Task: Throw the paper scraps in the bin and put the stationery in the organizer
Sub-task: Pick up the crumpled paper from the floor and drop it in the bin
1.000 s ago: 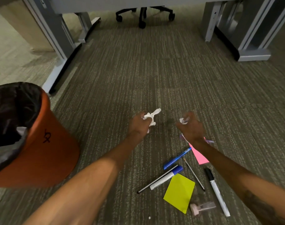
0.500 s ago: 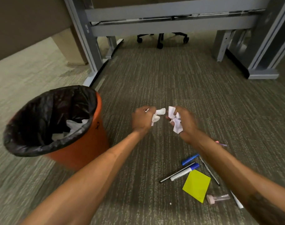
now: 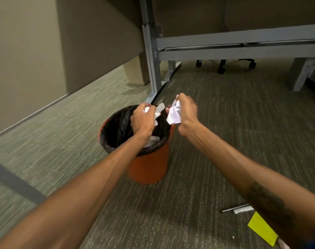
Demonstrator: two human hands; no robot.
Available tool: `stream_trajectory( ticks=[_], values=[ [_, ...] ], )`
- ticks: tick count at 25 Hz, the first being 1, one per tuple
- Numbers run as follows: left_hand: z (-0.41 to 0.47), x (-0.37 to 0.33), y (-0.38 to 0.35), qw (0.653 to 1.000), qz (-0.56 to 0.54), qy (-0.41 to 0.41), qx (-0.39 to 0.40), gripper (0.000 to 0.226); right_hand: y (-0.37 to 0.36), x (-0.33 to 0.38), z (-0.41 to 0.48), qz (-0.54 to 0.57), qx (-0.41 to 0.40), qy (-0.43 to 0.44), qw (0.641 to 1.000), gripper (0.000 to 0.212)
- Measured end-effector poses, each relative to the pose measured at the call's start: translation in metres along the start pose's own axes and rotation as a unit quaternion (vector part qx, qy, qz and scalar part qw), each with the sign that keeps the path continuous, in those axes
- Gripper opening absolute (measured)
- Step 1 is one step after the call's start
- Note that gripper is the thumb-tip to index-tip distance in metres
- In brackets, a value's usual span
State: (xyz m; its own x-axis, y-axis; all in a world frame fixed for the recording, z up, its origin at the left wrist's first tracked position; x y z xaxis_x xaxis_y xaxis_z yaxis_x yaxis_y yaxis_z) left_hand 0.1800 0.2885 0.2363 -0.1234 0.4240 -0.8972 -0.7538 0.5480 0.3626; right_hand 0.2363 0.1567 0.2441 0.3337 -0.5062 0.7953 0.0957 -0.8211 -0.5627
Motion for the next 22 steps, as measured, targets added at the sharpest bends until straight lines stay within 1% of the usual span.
stream_trajectory(
  ticks=[2,5,7,9,11,12,14,16,18,20,22],
  values=[
    [0.012,0.013,0.024,0.999,-0.006,0.05,-0.01,0.024,-0.024,-0.012,0.003,-0.048,0.005,0.034,0.998,0.012],
    [0.023,0.034,0.045,0.991,-0.039,0.129,0.002,0.04,-0.039,-0.033,0.007,-0.168,0.034,0.076,0.982,0.031],
    [0.024,0.043,0.053,0.987,-0.057,0.149,0.004,0.052,-0.038,-0.046,0.009,-0.22,0.056,0.069,0.971,0.046],
    [0.023,0.05,0.055,0.988,-0.055,0.147,0.005,0.057,-0.034,-0.054,0.01,-0.236,0.082,0.058,0.967,0.049],
    [0.019,0.053,0.051,0.991,-0.04,0.125,-0.001,0.053,-0.027,-0.054,0.011,-0.218,0.106,0.052,0.969,0.053],
    [0.017,0.05,0.047,0.994,-0.031,0.106,-0.003,0.048,-0.022,-0.051,0.01,-0.209,0.114,0.055,0.97,0.051],
    [0.012,0.038,0.033,0.998,-0.011,0.054,0.013,0.038,-0.009,-0.044,0.008,-0.21,0.122,0.067,0.968,0.04],
    [0.005,0.022,0.012,0.999,0.007,-0.014,0.037,0.038,0.01,-0.033,0.006,-0.233,0.11,0.085,0.963,0.033],
    [-0.005,0.002,-0.013,0.996,0.0,-0.078,0.043,0.034,0.032,-0.019,0.001,-0.276,0.102,0.108,0.949,0.031],
    [-0.019,-0.016,-0.041,0.99,-0.019,-0.122,0.063,0.027,0.061,-0.006,0.0,-0.317,0.09,0.121,0.937,0.032],
    [-0.04,-0.028,-0.074,0.984,-0.027,-0.148,0.097,0.022,0.098,0.008,-0.001,-0.338,0.07,0.122,0.93,0.031]
  ],
)
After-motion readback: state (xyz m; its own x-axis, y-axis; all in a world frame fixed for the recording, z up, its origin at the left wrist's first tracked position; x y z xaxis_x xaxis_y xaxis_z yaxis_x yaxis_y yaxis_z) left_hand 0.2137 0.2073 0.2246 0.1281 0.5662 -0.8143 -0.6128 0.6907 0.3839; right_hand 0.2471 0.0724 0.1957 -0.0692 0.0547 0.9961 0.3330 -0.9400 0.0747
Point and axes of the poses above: each hand's wrist, its own z-axis towards the middle knuckle, its own y-axis out of the back of the hand, x = y × z, the point moved 3 cm from there along z, towards the middle knuckle, and after that the axes turned 5 degrees about -y, right-handed, at the moved point
